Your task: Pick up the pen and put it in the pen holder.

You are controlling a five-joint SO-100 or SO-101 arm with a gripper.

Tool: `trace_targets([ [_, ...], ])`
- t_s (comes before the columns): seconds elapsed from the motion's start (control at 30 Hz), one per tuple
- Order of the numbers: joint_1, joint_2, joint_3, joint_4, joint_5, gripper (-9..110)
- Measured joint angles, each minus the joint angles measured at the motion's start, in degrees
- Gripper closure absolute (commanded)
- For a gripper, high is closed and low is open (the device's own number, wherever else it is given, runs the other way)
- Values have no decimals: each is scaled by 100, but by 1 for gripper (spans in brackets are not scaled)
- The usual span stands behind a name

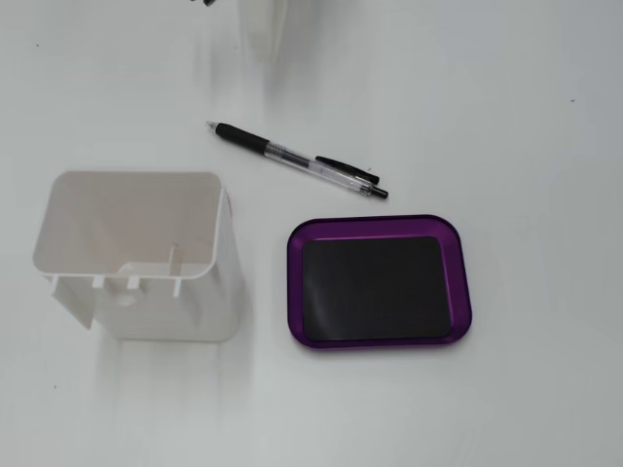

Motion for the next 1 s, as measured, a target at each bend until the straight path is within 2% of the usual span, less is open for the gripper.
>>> trace_targets([
  [0.13, -53, -1564, -1028, -281, 0, 99],
  [0.4, -70, -5273, -3226, -308, 0, 79],
  [0.6, -369, -7383, -4386, -308, 211, 77],
  [0.73, -747, -8130, -4764, -316, 633, 77],
  [0.9, -1274, -8244, -4913, -439, 1266, 77],
  [1.0, -1222, -8288, -4966, -545, 1389, 77],
])
